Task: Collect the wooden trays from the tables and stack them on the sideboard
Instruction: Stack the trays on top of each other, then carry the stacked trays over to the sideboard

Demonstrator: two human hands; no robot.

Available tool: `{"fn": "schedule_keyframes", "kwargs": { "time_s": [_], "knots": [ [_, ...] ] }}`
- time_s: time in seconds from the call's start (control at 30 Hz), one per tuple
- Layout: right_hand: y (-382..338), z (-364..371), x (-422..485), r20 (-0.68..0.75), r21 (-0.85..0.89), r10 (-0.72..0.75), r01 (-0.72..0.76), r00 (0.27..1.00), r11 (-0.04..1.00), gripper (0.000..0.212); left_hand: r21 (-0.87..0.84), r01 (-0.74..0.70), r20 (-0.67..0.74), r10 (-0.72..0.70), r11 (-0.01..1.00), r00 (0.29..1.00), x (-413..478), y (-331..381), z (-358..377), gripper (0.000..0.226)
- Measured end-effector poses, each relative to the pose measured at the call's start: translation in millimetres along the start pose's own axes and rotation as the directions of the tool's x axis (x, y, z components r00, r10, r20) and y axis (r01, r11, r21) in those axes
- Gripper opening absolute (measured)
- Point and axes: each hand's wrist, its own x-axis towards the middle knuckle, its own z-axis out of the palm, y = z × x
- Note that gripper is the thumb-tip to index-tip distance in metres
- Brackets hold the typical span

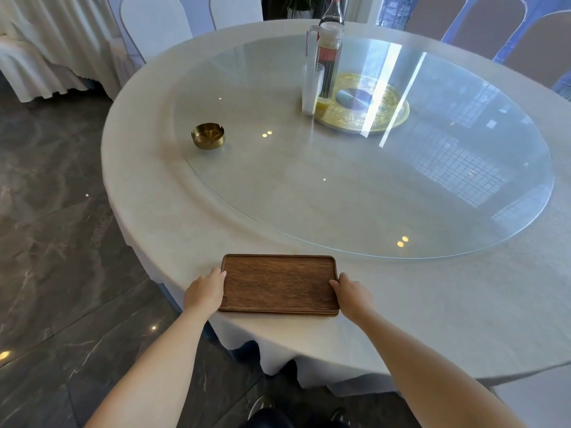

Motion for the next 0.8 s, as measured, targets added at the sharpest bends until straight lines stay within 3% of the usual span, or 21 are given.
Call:
{"fn": "schedule_keyframes", "kwargs": {
  "time_s": [0.4,0.6,0.8],
  "knots": [
    [1,-7,-1,0.089,0.039,0.018,-0.021,0.996,0.999,0.028,-0.083,0.037,-0.026,-0.04,0.996,0.999,-1,-2,7,0.033],
    [-3,-4,-4,0.108,0.207,0.111,-0.131,0.988,0.969,0.046,-0.272,0.17,0.125,-0.141,0.947,0.982,7,-6,9,0.055],
    [-12,4,-3,0.154,0.395,0.191,-0.238,0.969,0.887,0.043,-0.271,0.193,0.246,-0.126,0.943,0.961,9,-7,3,0.064]
  ]
}}
